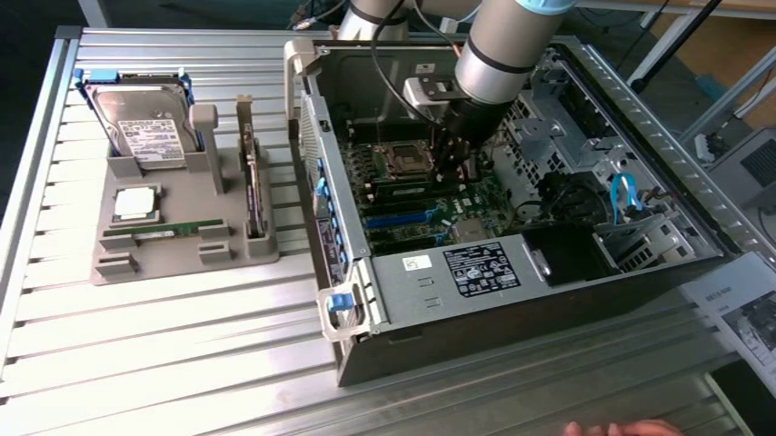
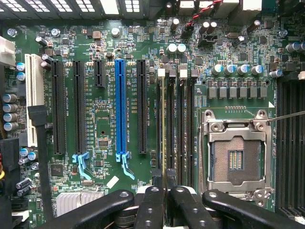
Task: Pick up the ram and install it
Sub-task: 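Insert the ram into the slot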
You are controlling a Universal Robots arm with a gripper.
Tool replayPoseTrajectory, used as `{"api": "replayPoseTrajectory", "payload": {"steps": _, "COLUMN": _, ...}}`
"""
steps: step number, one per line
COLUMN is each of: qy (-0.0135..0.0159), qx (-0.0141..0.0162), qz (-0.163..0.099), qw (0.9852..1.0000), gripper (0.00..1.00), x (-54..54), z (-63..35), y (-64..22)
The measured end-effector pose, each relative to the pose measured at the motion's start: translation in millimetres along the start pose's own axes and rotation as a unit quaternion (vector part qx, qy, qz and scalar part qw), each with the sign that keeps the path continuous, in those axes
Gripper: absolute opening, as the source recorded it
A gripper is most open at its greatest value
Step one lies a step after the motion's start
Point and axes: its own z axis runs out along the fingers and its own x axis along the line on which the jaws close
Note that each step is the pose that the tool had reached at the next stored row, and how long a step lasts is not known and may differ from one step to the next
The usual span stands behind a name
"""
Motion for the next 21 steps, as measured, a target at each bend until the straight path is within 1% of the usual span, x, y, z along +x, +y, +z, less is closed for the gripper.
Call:
{"api": "replayPoseTrajectory", "payload": {"steps": 10, "qy": -0.0001, "qx": 0.0000, "qz": 0.000, "qw": 1.0000, "gripper": 0.13, "x": 0.0, "z": 0.0, "y": 0.1}}
{"api": "replayPoseTrajectory", "payload": {"steps": 11, "qy": -0.0001, "qx": 0.0000, "qz": 0.000, "qw": 1.0000, "gripper": 0.19, "x": 0.0, "z": 0.0, "y": 0.1}}
{"api": "replayPoseTrajectory", "payload": {"steps": 21, "qy": 0.0000, "qx": 0.0000, "qz": 0.000, "qw": 1.0000, "gripper": 0.19, "x": 0.0, "z": 0.0, "y": 0.1}}
